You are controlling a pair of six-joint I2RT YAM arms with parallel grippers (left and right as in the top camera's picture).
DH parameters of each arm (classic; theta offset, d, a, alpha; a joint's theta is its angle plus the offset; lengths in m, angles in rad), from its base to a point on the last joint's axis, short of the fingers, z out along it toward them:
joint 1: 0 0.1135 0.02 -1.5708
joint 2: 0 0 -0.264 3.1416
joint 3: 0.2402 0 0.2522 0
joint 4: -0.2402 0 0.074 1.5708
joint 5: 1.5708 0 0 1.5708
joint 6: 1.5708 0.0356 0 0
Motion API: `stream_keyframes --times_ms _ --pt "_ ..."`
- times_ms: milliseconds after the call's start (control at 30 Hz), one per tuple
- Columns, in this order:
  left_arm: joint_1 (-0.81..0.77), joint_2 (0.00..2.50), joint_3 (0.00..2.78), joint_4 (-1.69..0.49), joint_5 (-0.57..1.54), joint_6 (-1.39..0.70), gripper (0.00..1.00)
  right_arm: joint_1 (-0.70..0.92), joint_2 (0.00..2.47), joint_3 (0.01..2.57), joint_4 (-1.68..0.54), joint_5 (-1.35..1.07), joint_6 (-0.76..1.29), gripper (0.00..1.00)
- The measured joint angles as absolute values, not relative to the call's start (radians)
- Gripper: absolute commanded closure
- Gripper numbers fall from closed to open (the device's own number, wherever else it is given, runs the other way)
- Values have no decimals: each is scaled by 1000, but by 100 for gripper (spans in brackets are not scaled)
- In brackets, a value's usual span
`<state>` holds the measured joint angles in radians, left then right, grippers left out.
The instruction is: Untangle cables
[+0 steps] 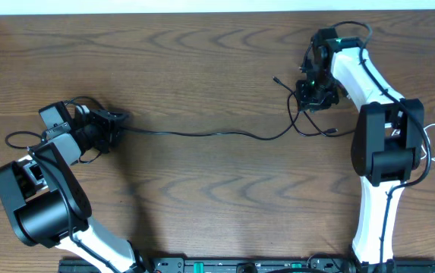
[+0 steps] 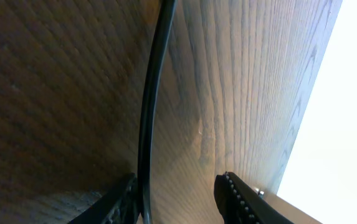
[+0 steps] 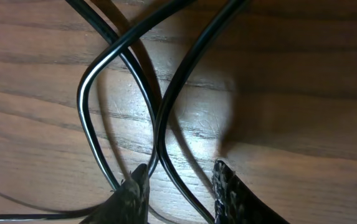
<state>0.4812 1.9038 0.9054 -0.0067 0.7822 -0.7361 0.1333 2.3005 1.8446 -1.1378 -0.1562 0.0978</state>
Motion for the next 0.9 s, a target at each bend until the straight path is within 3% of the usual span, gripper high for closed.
stream_keyframes --times_ms 600,767,833,900 --pt "481 1904 905 -7 782 -736 57 133 2300 1811 -1096 -115 98 70" --pt "481 1904 905 -7 781 -736 57 133 2288 1779 -1059 -108 102 81" --pt "481 1904 905 -7 781 -736 57 133 2285 1773 -1054 -105 100 99" --pt "481 1904 905 -7 781 -736 57 133 2284 1769 -1054 -104 102 99"
